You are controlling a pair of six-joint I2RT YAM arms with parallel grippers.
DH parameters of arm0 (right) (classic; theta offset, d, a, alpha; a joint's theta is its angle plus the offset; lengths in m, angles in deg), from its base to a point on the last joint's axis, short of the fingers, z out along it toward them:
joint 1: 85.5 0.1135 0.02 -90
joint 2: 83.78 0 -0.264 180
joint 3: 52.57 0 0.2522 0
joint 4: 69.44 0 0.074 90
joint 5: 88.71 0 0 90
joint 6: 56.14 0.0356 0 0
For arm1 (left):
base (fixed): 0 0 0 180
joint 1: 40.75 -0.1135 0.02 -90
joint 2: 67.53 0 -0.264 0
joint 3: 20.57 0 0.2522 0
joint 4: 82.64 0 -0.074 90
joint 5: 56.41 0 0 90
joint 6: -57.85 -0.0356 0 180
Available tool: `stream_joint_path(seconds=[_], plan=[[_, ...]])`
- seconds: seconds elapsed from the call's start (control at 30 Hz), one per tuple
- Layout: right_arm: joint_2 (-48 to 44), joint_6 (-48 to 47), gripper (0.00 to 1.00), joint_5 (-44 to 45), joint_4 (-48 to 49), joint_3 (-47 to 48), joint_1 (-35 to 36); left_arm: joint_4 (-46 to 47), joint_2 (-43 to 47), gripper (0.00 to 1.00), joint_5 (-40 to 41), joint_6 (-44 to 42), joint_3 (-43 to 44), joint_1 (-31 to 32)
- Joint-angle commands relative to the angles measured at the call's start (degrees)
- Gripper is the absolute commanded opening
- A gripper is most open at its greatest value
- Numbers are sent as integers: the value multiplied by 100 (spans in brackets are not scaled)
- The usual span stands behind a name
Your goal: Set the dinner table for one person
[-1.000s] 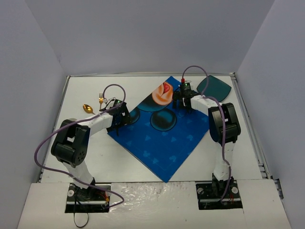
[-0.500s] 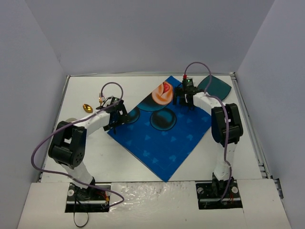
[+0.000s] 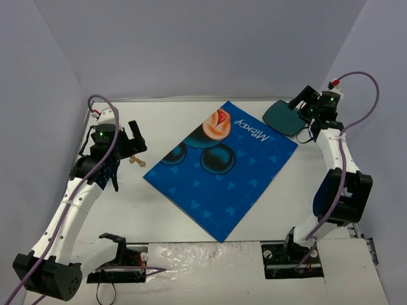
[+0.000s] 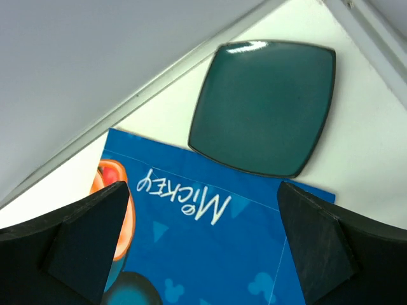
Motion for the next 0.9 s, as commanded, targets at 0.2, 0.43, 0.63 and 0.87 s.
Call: stream_joint_path(seconds=[0.2, 0.43, 0.63, 0.87], plan=[[459, 996, 96, -1726, 1762, -1172, -1175, -352, 1172, 97, -165, -714, -1294, -458], [1173, 1098, 89, -1776, 2412, -1267, -1301, -112, 1149, 97, -1, -726, -1548, -520], [1722, 1293, 84, -1918, 2882, -1125, -1344, -68, 1118, 97, 46, -732, -1565, -562], [2400, 1434, 79, -2237, 3098, -777, -1353, -84, 1099, 97, 155, -730, -1562, -595]])
